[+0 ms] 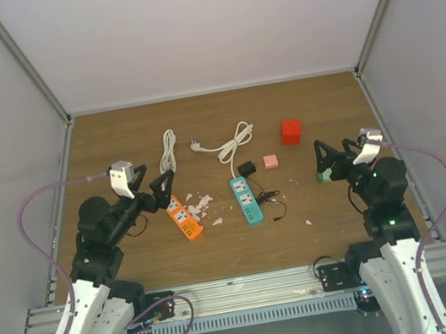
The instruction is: Insert the plug
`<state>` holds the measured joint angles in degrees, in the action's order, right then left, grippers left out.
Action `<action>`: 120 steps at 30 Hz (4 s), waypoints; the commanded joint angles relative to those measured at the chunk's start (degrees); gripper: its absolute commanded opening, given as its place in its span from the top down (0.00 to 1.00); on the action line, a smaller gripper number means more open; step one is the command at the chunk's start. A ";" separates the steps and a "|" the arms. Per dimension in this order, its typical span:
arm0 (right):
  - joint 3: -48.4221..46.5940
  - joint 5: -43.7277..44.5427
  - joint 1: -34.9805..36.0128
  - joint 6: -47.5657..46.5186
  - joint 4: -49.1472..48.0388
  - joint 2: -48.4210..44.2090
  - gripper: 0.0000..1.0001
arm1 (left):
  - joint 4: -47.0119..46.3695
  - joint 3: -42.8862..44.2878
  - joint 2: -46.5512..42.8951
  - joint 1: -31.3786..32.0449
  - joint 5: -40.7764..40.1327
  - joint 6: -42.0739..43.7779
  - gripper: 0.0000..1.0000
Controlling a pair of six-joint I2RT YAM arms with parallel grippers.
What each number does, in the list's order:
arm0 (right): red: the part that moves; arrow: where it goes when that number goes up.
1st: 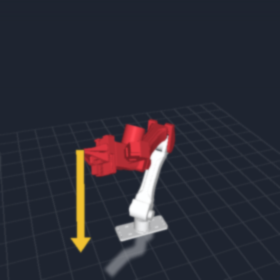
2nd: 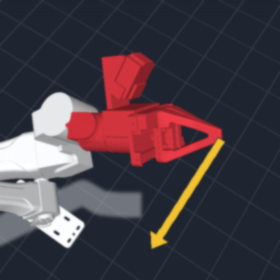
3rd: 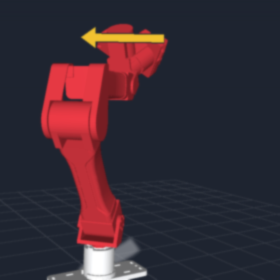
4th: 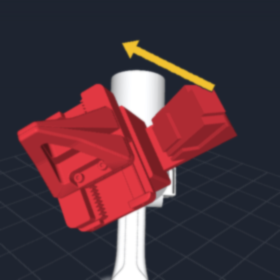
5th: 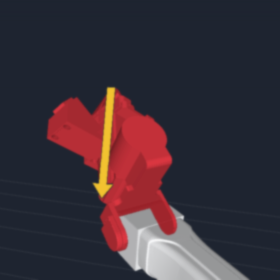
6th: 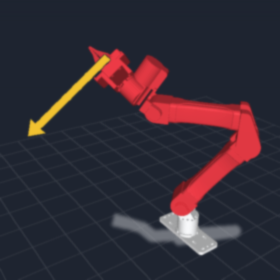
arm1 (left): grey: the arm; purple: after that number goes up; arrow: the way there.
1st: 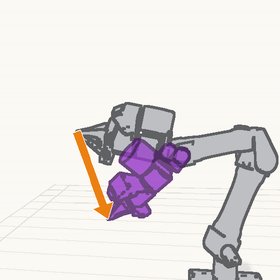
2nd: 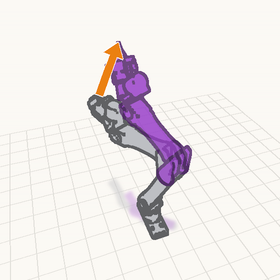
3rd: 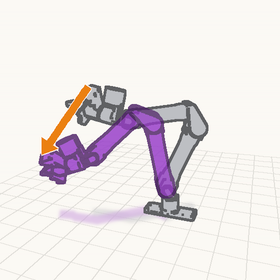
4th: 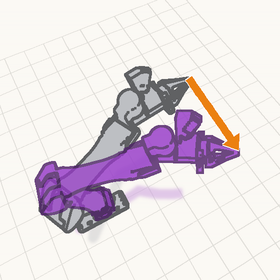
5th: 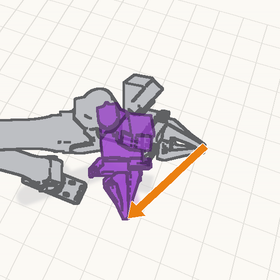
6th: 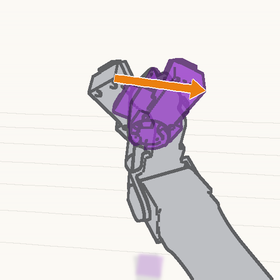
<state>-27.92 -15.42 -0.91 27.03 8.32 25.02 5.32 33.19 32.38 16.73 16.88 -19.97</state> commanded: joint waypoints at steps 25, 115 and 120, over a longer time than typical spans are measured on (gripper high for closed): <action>-18.70 33.56 16.01 27.98 8.52 37.96 0.00 | -0.79 0.27 4.07 0.23 -1.01 -0.68 0.01; -19.03 18.70 9.18 45.40 20.07 61.12 0.66 | -0.80 -0.62 5.39 0.19 -4.33 -2.27 0.01; -22.12 20.80 17.49 34.08 15.27 63.67 0.65 | -0.76 -0.68 5.64 0.22 -4.32 -2.40 0.01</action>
<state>-47.72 1.74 11.70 72.01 29.21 87.42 5.87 32.69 37.82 16.73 12.78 -21.69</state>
